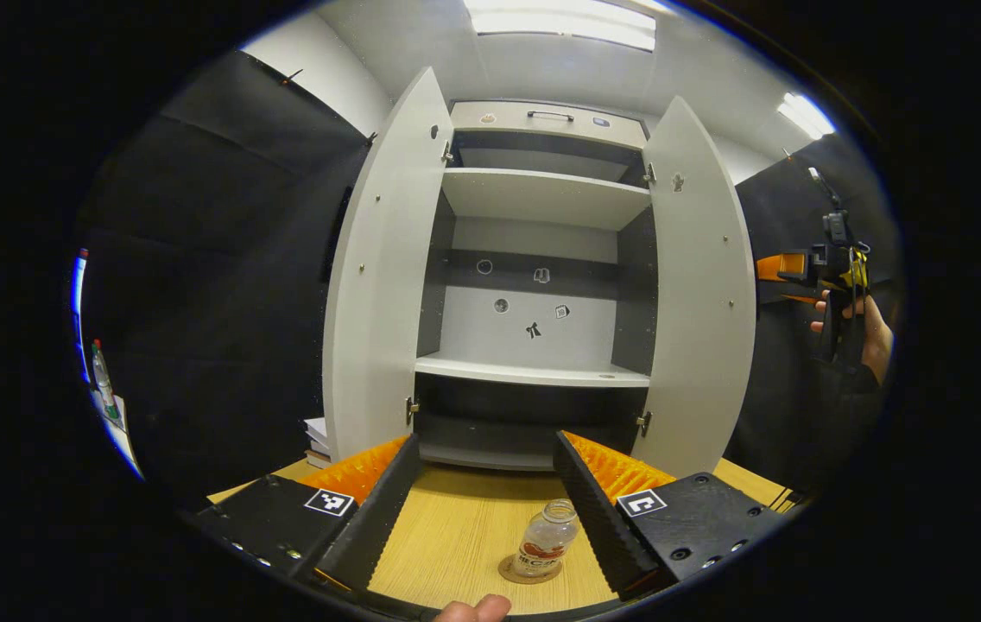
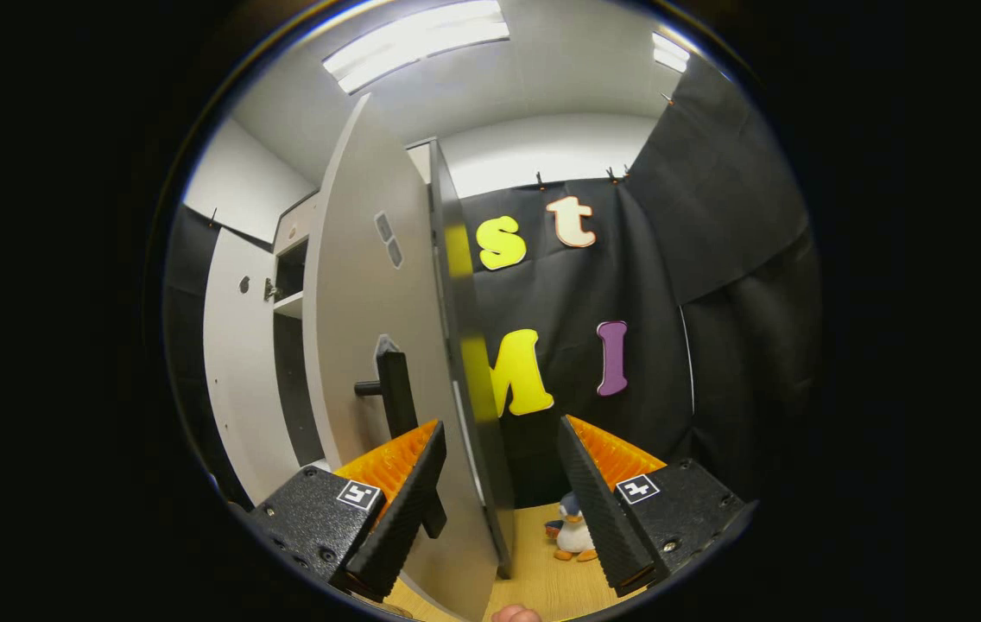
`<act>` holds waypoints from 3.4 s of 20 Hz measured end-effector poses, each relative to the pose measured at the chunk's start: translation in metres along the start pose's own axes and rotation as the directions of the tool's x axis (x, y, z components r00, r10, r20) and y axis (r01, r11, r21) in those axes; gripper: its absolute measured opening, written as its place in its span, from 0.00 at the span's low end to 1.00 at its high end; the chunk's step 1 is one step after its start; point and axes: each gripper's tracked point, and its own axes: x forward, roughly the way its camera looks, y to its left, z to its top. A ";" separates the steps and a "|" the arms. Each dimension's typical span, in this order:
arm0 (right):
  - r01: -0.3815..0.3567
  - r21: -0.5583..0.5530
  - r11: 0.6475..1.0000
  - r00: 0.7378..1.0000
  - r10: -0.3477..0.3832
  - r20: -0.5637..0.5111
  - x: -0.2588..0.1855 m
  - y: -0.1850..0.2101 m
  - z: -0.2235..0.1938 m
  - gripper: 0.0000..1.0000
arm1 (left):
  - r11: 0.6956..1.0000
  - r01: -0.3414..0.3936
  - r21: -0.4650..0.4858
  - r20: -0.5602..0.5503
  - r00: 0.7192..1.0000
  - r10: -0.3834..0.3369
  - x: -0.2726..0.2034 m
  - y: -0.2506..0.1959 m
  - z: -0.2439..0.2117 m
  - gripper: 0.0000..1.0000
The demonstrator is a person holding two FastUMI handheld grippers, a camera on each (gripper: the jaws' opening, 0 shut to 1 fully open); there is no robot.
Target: Grasp the bottle in the cabinet with the left hand and place it on the coaster, then close the right door with the right hand and the left door with the left hand.
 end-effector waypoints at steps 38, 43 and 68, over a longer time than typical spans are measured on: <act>0.131 -0.159 0.979 0.982 -0.150 -0.114 -0.169 0.091 -0.154 0.83 | 0.991 0.133 -0.025 -0.019 0.991 -0.133 -0.016 0.000 -0.002 0.95; 0.120 -0.089 0.989 0.983 -0.130 -0.126 -0.166 0.093 -0.158 0.83 | 0.992 0.090 -0.090 -0.043 0.995 -0.094 -0.018 0.019 -0.004 0.95; 0.254 -0.117 0.960 0.961 -0.264 -0.084 -0.198 0.023 -0.137 0.82 | 0.926 -0.316 -0.205 0.178 0.918 0.353 0.118 0.258 0.163 0.94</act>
